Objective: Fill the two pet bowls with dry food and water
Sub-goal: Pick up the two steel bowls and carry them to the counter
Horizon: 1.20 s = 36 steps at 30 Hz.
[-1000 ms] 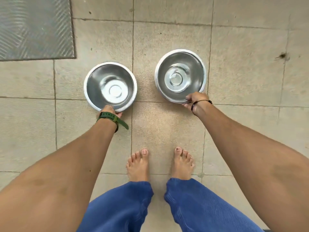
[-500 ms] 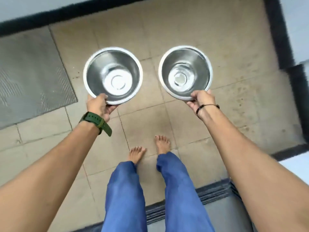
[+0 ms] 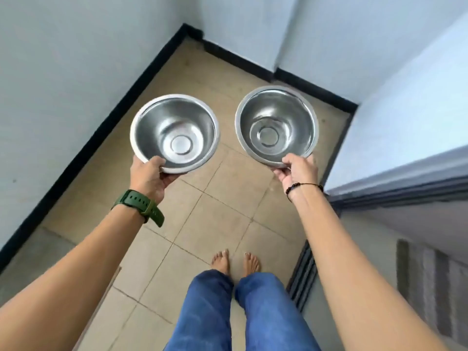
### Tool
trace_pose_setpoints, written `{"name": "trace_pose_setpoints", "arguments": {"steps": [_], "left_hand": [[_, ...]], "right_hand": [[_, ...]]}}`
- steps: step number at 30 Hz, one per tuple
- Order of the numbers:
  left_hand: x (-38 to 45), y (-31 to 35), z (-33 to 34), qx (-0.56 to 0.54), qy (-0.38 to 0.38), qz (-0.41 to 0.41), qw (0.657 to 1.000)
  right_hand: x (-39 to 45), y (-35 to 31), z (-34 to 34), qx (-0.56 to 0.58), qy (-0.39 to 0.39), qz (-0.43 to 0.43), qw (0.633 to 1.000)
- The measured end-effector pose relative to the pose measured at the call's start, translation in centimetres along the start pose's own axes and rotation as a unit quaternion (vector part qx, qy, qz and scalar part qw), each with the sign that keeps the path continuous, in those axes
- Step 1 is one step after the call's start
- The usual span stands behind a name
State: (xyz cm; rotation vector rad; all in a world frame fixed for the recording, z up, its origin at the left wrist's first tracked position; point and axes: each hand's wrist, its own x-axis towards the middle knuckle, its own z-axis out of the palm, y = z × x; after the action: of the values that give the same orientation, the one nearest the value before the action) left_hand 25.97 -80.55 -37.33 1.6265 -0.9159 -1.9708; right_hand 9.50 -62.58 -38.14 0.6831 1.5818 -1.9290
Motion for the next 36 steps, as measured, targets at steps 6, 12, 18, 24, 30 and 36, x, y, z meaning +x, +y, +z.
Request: {"name": "trace_pose_setpoints", "arguments": {"steps": [6,12,18,24,30,36], "left_hand": [[-7.2,-2.4,7.7,0.079,-0.146,-0.012,0.986],[-16.6,-7.4,13.6,0.138,-0.256,-0.03,0.956],[-25.2,-12.2,19.6,0.199,-0.35,-0.069,0.913],[-32.8,-16.0,26.8,0.269,-0.465,-0.081,0.84],[-39.4,-18.8,33.8,0.322,-0.539,-0.067,0.776],[-45.9,-22.1,40.2,0.313,-0.571,-0.056,0.757]], "right_hand": [[-4.4,-4.8,-11.3,0.082,0.093,-0.047,0.991],[-9.1,-7.9,-24.6,0.192,0.159,-0.114,0.962],[-14.4,-11.5,-35.5,0.246,0.234,-0.184,0.922],[-18.4,-15.2,-43.0,0.307,0.307,-0.227,0.872],[-20.7,-17.8,-50.1,0.36,0.374,-0.251,0.817],[-20.9,-20.8,-57.8,0.353,0.38,-0.26,0.815]]}}
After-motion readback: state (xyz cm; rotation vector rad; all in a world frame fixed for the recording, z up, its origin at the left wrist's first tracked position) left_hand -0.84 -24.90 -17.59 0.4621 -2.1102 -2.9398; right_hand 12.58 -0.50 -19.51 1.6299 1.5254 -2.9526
